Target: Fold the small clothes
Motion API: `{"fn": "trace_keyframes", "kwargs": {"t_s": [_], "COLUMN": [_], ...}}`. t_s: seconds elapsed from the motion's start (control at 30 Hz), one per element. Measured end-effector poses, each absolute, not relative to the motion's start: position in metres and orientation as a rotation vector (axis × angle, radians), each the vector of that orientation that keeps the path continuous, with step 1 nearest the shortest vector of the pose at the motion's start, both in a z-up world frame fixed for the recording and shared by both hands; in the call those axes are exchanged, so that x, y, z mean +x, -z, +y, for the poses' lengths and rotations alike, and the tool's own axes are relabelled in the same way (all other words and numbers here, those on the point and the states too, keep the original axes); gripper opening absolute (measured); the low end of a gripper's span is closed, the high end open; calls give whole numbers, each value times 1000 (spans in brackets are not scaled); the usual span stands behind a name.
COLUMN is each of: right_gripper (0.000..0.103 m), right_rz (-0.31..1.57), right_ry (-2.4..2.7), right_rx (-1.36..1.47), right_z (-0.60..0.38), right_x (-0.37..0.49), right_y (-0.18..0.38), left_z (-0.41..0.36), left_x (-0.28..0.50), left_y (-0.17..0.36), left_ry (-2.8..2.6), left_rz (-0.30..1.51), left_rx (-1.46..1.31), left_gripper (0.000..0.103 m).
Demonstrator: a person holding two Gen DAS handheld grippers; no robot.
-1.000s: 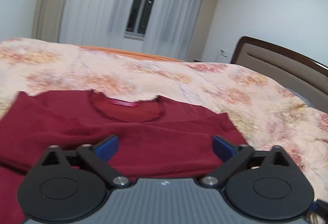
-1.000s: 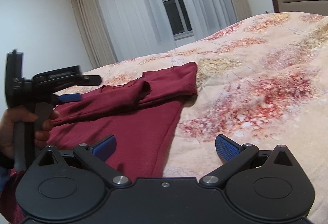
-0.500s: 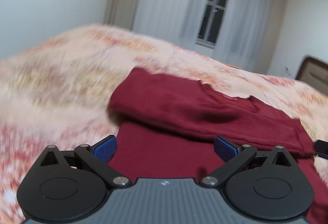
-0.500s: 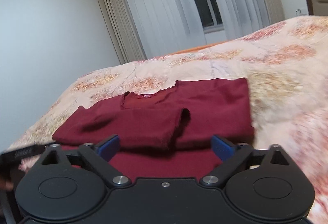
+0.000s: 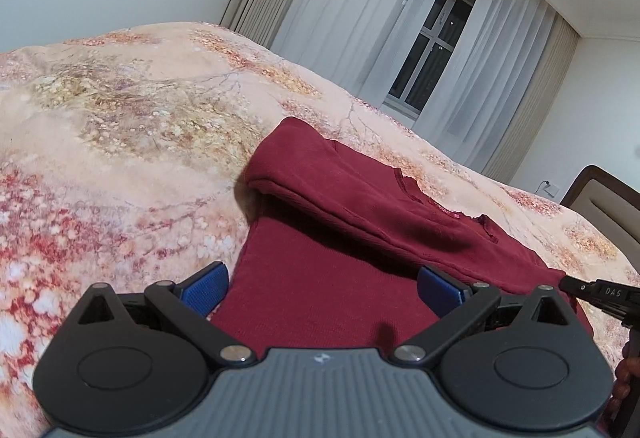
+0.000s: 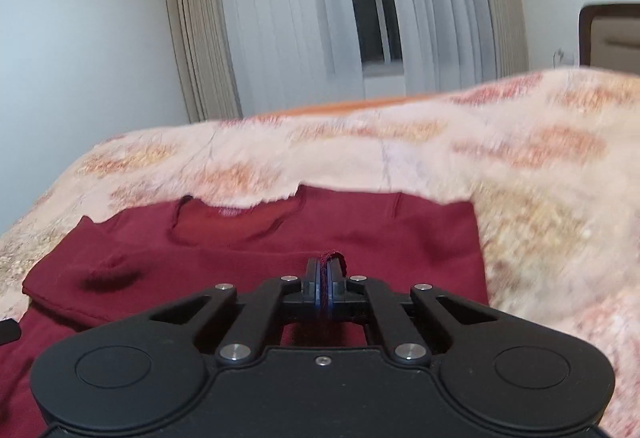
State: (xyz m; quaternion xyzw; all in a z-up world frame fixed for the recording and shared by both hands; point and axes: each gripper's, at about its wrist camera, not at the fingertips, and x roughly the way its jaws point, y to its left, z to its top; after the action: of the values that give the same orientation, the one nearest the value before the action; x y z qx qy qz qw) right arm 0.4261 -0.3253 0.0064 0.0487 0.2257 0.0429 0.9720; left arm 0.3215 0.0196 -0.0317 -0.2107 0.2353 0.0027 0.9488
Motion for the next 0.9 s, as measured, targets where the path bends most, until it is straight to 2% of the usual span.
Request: {"fn": "trace_keyframes", "kwargs": {"t_s": [0.27, 0.33, 0.43, 0.5, 0.57, 0.7, 0.77, 0.9], "right_gripper": [3, 7, 33, 68, 79, 94, 99, 102], "right_rz": [410, 446, 440, 407, 381, 389, 412, 471], "right_ry": [21, 28, 34, 33, 31, 28, 43, 86], "right_rx": [-37, -39, -62, -69, -87, -132, -149, -162], "right_z": [-318, -319, -317, -317, -314, -307, -305, -306], "right_x": [426, 431, 427, 422, 419, 420, 423, 432], "right_y": [2, 8, 9, 5, 3, 6, 10, 23], "left_z": [19, 19, 21, 18, 15, 11, 13, 25], "left_x": [321, 321, 323, 329, 340, 373, 392, 408], "left_y": [34, 29, 15, 5, -4, -9, -3, 23], "left_ry": [-8, -14, -46, -78, -104, -175, -206, -226], "left_rz": [480, 487, 459, 433, 413, 421, 492, 623], "left_rx": [-420, -424, -406, -354, -301, -216, -203, -261], "left_gripper": [103, 103, 103, 103, 103, 103, 103, 103]}}
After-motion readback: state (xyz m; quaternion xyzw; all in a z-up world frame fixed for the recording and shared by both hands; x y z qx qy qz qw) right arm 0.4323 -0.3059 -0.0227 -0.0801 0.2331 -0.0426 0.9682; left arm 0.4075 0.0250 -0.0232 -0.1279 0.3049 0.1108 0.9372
